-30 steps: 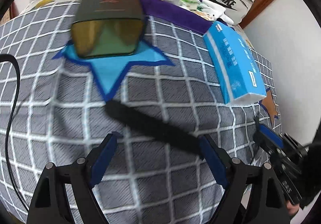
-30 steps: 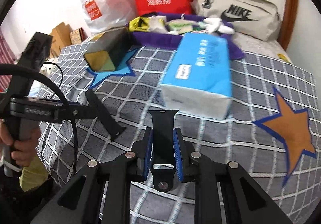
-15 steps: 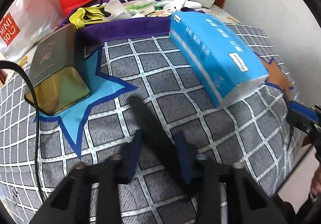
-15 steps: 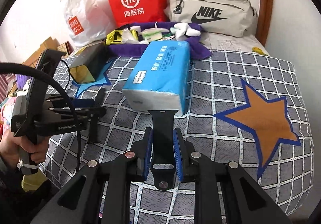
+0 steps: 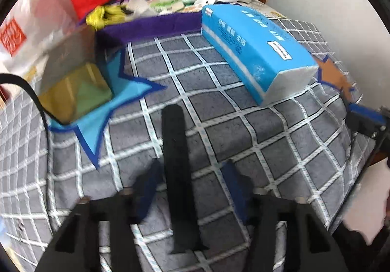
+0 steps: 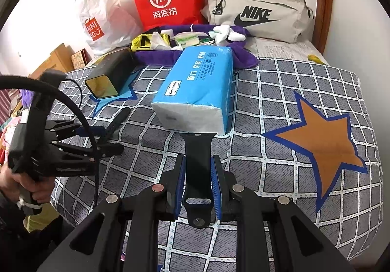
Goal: Organize soft objects
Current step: 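Grasp the other black strap piece with the left gripper while the right holds its strap, then carry both black strap pieces up toward the purple towel with both grippers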
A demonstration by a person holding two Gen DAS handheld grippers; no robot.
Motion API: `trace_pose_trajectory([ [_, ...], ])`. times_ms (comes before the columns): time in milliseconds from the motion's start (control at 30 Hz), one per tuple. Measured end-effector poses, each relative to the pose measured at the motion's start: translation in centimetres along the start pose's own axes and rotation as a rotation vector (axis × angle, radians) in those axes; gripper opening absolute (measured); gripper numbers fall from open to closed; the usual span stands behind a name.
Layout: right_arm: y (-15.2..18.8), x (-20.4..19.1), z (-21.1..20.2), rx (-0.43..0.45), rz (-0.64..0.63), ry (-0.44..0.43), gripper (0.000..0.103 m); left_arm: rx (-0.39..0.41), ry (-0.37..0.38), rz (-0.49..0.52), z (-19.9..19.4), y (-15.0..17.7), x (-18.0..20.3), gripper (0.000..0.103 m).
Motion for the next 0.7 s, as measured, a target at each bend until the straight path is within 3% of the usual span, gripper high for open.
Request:
trace_pose_trajectory([
  [67, 0.1, 0.0, 0.0, -0.001, -0.001, 0.001, 0.021, 0.029, -0.034, 0.024, -0.1, -0.2, -0.1, 0.02],
  [233, 0.2, -0.1, 0.2, -0.011, -0.004, 0.001, 0.021, -0.017, 0.055, -0.061, -0.1, 0.0, -1.8, 0.02],
  [333, 0.3, -0.4, 0.5, -0.021, -0.011, -0.002, 0.021, -0.018, 0.072, -0.073, 0.0, 0.1, -2.0, 0.022],
  [533, 0.3, -1.1, 0.9, -0.031, -0.019, -0.011, 0.021, 0.016, 0.034, -0.04, 0.3, 0.0, -1.5, 0.019],
  [700, -0.4, -2.0, 0.2, -0.012, -0.036, -0.021, 0.021, 0.018, 0.07, -0.077, -0.2, -0.2, -2.4, 0.019],
])
Point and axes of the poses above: each gripper's, at about its wrist camera, not at the fingertips, and z roughly the way its jaws point, x to its right, y to its underside, the point moved 10 cm from there along z, roughly the way its jaws point, and after that the axes turned 14 degrees about -y, right-handed, at the moved point
